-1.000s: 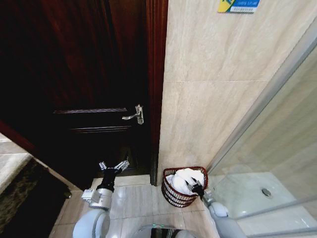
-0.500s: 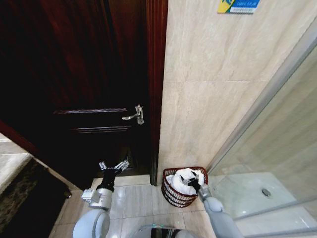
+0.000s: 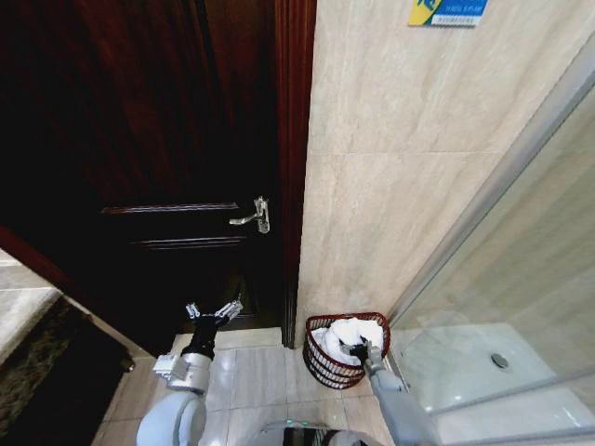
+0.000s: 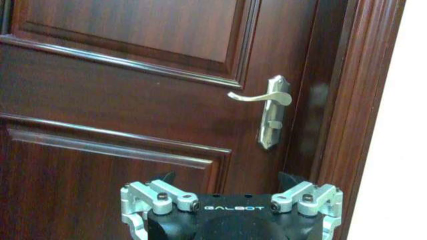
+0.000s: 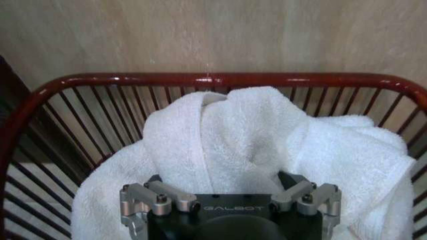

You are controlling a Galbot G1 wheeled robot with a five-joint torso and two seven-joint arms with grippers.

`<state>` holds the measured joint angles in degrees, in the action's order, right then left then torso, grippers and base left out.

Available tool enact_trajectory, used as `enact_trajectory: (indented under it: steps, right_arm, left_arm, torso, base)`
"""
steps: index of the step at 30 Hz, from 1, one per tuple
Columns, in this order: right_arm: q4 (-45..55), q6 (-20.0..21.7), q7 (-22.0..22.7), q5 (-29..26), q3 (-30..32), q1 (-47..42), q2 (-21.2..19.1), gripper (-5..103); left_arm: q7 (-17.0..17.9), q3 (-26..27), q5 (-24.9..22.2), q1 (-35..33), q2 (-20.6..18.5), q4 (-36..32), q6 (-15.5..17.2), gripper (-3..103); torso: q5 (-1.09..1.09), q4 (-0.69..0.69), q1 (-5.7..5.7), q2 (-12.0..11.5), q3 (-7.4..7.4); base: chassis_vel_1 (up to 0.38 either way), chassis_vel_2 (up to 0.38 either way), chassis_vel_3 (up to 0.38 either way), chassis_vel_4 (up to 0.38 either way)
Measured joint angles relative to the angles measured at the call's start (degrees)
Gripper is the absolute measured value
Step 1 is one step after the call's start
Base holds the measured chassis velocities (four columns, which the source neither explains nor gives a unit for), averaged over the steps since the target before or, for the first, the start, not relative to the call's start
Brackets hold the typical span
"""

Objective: Discard the used towel into the hamper.

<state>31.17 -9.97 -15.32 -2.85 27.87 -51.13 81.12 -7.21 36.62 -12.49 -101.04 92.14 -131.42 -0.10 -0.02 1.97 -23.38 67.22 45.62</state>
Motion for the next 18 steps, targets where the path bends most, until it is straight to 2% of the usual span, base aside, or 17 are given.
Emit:
enact_trajectory:
  steps: [8,12,18]
  right_arm:
    - [-5.1,5.8,-1.9,1.4,-0.4,6.2,1.0,100]
    - [-8.4,6.0,-2.2,3.9,0.2,8.5,1.8,100]
    - [-10.1,6.0,-2.0,4.5,0.7,9.0,2.0,100]
  left_arm:
    - [0.0,0.0,0.0,0.0,0.0,0.0,0.0,100]
    - [0.0,0.0,0.0,0.0,0.0,0.0,0.0,100]
    - [0.0,0.0,0.0,0.0,0.0,0.0,0.0,100]
  torso:
    - [0.01,-0.01,-0.01,0.0,0.02]
    - [0.00,0.00,-0.02,0.0,0.02]
    - [0.01,0.00,-0.02,0.0,0.02]
  base:
    - [0.000,0.000,0.000,0.000]
    - [0.000,0.000,0.000,0.000]
    - [0.000,0.000,0.000,0.000]
